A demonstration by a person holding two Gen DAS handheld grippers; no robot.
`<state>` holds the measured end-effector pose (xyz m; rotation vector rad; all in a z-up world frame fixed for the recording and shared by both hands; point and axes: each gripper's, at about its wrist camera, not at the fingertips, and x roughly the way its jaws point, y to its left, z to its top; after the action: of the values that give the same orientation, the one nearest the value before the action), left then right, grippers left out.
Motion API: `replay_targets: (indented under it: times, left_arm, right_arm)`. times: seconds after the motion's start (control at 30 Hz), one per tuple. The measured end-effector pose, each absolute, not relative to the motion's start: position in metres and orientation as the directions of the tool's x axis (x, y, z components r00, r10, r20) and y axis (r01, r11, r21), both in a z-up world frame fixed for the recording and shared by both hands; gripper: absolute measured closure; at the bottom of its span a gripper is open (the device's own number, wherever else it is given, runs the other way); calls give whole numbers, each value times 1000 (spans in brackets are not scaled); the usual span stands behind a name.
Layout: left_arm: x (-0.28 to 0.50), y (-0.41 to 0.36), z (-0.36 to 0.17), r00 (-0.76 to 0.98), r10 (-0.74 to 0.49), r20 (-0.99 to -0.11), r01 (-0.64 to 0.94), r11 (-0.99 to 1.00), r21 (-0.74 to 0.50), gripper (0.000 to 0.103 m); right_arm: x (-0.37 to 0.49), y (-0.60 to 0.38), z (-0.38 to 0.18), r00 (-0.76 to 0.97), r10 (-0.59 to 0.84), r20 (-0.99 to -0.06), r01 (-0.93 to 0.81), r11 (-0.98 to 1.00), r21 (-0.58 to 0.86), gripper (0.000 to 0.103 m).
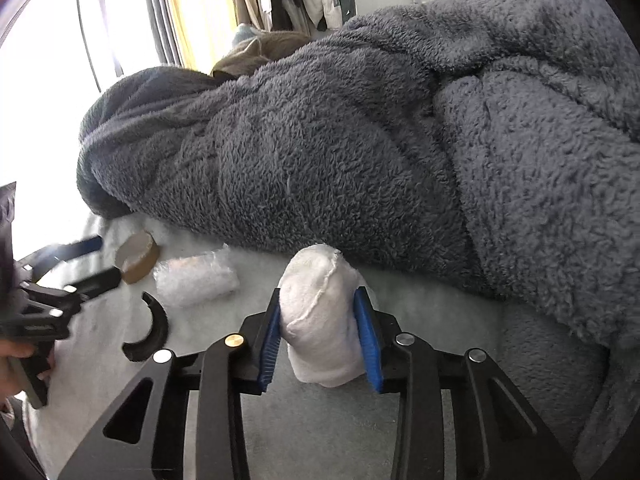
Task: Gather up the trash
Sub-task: 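Close the right tool on the white tissue ball, then grasp the cardboard tube ring with the left tool while the right tool holds the tissue ball, then carry the cardboard ring over the bin and open the left tool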
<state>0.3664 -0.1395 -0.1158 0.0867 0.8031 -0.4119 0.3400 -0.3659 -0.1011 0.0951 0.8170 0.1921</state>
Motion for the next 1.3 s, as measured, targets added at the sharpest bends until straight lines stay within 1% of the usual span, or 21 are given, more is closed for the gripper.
replay_targets:
  times: [0.13,0.2,0.33,0.4,0.5,0.83,1.13,1.3]
  left_arm:
    - [373,-142,-121,606,-313,-731,379,922,-80,22]
    - [375,-145,-122,604,-310,-734,382,921,-75,27]
    - [379,-152,-126,583,-298,-756,394,917,-58,36]
    - [382,-153,-129,570,-284,-771,389,920,-52,49]
    - [382,-155,-129,565,-282,-775,398,916,-43,55]
    - [346,-148,-108,581,-299,-756,444,896,-13,56]
    - [290,-142,-87,594,-300,-746,460,888,9,56]
    - [260,-129,-77,606,-301,-736,447,895,1,56]
  right_arm:
    - [337,-373,-94,677,255,-690,-131,965,227,70]
    - [335,-375,-90,681,286,-674,-137,954,266,70]
    - [330,-372,-82,685,320,-655,-154,942,299,70]
    - [330,-369,-80,680,338,-651,-164,935,314,70]
    - [331,-361,-79,671,367,-644,-187,924,332,70]
    - [310,-340,-71,660,412,-628,-222,906,361,70]
    - [283,-317,-58,667,414,-619,-237,906,351,70]
    - [267,-304,-54,663,416,-622,-246,906,344,70]
